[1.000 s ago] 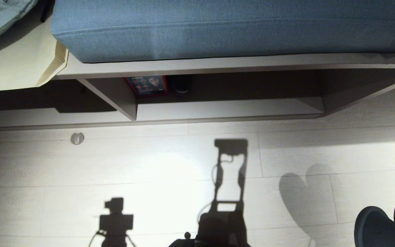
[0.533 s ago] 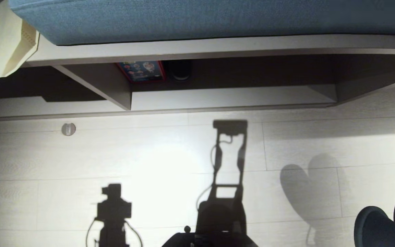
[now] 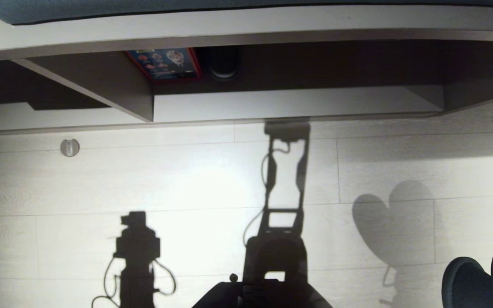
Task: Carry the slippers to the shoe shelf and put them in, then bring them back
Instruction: Place the slippers into the shoe cabinet
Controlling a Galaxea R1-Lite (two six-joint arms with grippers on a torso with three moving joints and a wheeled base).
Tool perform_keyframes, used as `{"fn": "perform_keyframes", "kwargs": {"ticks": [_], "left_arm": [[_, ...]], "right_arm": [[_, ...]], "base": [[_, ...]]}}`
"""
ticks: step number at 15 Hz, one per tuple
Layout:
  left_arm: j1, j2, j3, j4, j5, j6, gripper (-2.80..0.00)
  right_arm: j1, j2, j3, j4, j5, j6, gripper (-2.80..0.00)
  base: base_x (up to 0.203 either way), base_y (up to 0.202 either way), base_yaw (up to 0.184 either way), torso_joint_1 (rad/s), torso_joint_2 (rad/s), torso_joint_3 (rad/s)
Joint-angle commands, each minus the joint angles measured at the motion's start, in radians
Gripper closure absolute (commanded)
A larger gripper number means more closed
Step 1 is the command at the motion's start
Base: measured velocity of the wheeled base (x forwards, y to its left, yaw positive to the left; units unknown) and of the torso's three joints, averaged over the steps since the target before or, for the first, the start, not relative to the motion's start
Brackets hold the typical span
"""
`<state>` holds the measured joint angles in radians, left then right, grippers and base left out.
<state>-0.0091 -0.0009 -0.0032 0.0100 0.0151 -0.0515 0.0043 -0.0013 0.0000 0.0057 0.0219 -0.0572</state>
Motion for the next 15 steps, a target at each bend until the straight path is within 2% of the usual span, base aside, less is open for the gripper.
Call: {"fn": "perform_keyframes", "kwargs": {"ticks": [1, 15], "left_arm": [[0.0, 0.001, 0.0, 0.001, 0.0, -0.001, 0.0], [0.0, 0.001, 0.002, -0.007, 0.0, -0.004, 0.0]], "right_arm": [[0.0, -0.002, 0.002, 0.0, 0.001, -0.001, 0.0], [0.0, -0.002, 0.002, -0.001, 0.001, -0.001, 0.0]], "base": [[0.0, 0.0, 0.0, 0.001, 0.0, -0.197], [0.0, 0.0, 0.0, 0.003, 0.0, -0.196]]}}
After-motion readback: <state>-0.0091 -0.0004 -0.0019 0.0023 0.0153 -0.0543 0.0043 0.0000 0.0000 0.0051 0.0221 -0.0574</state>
